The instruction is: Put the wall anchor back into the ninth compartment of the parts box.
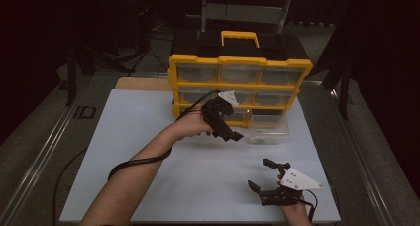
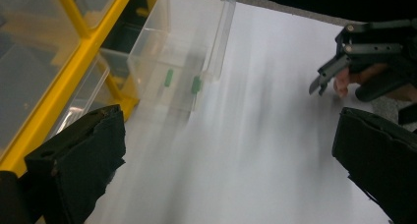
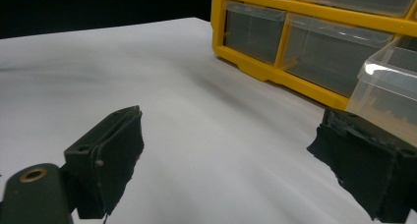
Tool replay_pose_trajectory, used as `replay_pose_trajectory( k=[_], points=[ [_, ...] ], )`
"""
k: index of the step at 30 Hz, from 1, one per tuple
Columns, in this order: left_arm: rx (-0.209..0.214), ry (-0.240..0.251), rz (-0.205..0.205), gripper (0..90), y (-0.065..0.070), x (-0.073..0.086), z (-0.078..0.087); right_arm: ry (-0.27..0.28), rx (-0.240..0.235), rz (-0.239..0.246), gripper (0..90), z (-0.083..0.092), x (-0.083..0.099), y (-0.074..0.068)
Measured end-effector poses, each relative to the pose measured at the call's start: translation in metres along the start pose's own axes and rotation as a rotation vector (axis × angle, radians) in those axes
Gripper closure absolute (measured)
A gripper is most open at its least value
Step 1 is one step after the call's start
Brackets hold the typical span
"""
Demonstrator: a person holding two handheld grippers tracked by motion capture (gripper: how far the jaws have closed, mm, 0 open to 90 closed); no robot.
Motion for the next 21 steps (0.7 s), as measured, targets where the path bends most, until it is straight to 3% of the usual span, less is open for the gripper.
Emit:
replay_pose_trajectory(
  k=[7, 9, 21],
  points=[
    [-0.001, 0.035, 0.009, 0.3, 0.01, 0.019, 0.021, 0.001, 0.002, -0.002, 10.0, 0.0, 0.0, -0.001],
    [-0.02, 0.032, 0.009, 0.3, 0.012, 0.024, 0.025, 0.0, 0.002, 0.001, 10.0, 0.0, 0.0, -0.001],
    [-0.024, 0.073, 0.037, 0.3, 0.031, 0.071, 0.056, 0.004, 0.003, 0.006, 10.0, 0.0, -0.001, -0.001]
  ],
)
Point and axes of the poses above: each handheld gripper's, and its own axes: z roughly backward along the jaws, x roughly out of its underside, y roughly to its right, the point moved 2 cm from there along -z, roughly forward along the jaws, and after that the axes turned 10 degrees about -z, right-handed, at the moved point
